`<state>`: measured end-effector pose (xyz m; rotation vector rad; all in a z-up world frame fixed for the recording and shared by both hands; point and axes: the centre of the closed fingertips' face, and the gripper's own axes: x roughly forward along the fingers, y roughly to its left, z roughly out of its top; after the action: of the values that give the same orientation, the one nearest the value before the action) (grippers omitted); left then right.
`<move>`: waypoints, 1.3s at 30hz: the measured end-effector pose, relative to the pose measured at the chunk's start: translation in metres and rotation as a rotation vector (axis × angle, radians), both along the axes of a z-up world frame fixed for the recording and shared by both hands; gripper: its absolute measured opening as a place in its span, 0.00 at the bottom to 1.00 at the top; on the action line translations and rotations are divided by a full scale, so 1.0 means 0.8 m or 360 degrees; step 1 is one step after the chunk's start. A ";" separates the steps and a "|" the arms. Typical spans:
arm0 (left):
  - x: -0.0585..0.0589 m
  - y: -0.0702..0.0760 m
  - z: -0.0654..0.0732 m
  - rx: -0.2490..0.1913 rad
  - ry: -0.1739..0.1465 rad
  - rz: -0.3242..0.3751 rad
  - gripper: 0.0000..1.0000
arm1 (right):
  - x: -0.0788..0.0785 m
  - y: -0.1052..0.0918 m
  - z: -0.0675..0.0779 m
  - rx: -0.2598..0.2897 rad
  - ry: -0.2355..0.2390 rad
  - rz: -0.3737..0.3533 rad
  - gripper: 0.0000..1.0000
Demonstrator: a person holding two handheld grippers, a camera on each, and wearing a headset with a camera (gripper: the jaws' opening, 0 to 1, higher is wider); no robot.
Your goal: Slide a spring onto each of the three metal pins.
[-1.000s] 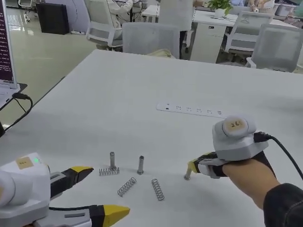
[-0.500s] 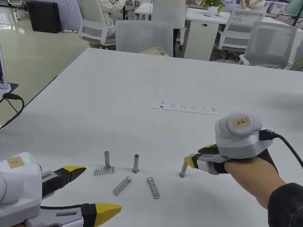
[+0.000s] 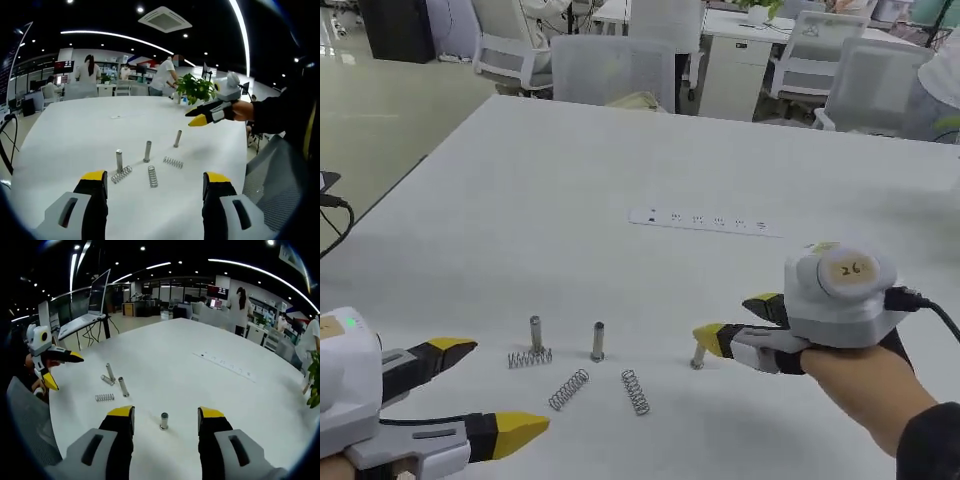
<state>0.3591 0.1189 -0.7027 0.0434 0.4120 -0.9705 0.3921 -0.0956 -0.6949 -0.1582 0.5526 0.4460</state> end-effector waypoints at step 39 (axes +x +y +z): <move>0.055 0.002 -0.045 0.0068 0.0071 -0.0041 0.66 | -0.058 0.036 -0.006 0.0255 -0.0160 0.0181 1.00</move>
<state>0.4033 0.1208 -0.7389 0.0662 0.4743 -0.9890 0.3458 -0.0664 -0.7000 -0.0584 0.4085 0.5874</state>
